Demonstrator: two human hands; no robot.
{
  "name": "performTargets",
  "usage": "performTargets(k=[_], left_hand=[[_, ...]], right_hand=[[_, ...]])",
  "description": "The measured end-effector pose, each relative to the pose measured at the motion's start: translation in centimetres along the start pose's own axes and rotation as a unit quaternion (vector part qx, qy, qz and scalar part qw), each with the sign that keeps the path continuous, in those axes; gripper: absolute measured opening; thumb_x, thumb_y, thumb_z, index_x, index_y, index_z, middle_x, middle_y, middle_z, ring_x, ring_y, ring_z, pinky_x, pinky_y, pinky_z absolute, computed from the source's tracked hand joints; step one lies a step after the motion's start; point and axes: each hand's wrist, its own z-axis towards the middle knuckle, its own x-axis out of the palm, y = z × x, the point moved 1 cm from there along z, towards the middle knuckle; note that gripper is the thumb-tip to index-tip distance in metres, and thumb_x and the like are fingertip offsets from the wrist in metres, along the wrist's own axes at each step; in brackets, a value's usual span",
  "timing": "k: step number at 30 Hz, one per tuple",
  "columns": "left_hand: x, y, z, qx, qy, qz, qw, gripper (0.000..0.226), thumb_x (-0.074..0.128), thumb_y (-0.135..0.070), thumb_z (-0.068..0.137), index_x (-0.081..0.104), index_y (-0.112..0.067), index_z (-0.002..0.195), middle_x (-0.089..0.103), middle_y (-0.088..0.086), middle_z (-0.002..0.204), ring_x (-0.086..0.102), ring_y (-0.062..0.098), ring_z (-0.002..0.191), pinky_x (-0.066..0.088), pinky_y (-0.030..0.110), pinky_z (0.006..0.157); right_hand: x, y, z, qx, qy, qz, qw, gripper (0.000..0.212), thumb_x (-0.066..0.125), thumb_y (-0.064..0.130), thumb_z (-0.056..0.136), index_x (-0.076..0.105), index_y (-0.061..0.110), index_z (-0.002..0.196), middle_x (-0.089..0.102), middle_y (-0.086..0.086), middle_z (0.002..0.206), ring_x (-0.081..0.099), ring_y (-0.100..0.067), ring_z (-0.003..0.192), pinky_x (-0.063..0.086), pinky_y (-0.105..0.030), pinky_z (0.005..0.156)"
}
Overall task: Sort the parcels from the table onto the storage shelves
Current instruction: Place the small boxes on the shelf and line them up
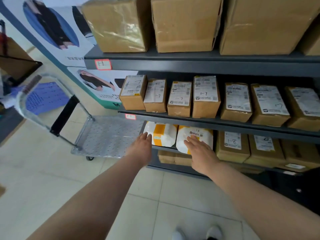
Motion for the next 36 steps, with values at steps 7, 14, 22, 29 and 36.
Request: performTargets(k=[7,14,22,29,36], left_hand=[[5.9,-4.8,1.4,0.037,0.079,-0.013,0.996,0.071,0.043,-0.001,0.09,0.013,-0.011,0.154,0.012,0.008,0.161,0.013,0.024,0.148,0.021,0.038,0.116],[12.1,-11.6,5.0,0.059,0.115,-0.021,0.991,0.079,0.045,0.004,0.086,0.013,-0.021,0.154,0.014,0.006,0.16,0.019,0.027,0.145,0.032,0.044,0.11],[17.1,-16.8,11.0,0.108,0.067,0.049,0.991,0.1,0.057,0.001,0.087,-0.01,-0.034,0.153,-0.022,0.005,0.16,-0.015,0.027,0.148,0.013,0.045,0.118],[19.1,-16.8,15.1,0.121,0.017,0.112,0.986,0.111,0.055,0.005,0.084,-0.024,-0.038,0.148,-0.029,0.007,0.157,-0.022,0.032,0.145,0.014,0.048,0.117],[18.8,-17.9,17.0,0.111,0.012,0.101,0.989,0.106,0.054,0.001,0.086,-0.02,-0.04,0.149,-0.026,0.005,0.159,-0.02,0.031,0.146,0.018,0.047,0.117]], right_hand=[[4.8,-6.2,-3.2,0.09,0.064,-0.014,0.994,0.069,0.051,0.005,0.093,0.017,0.014,0.152,0.009,-0.004,0.161,0.003,-0.022,0.148,0.014,-0.039,0.119],[9.6,-14.7,-4.3,0.193,0.058,0.003,0.979,0.072,0.052,0.007,0.092,0.014,0.016,0.152,0.003,-0.005,0.161,-0.003,-0.025,0.148,0.01,-0.044,0.118],[13.6,-20.0,-1.2,0.237,-0.009,0.001,0.971,0.092,0.059,0.012,0.089,-0.008,0.018,0.153,-0.021,-0.007,0.158,-0.014,-0.027,0.146,0.003,-0.046,0.117],[14.6,-22.3,2.1,0.218,-0.052,0.01,0.975,0.101,0.058,0.003,0.085,-0.015,0.025,0.15,-0.023,-0.005,0.158,-0.022,-0.027,0.143,-0.001,-0.042,0.119],[13.8,-23.2,5.1,0.22,-0.059,0.025,0.973,0.099,0.057,0.002,0.086,-0.012,0.025,0.152,-0.021,-0.003,0.159,-0.021,-0.025,0.144,0.004,-0.041,0.12]])
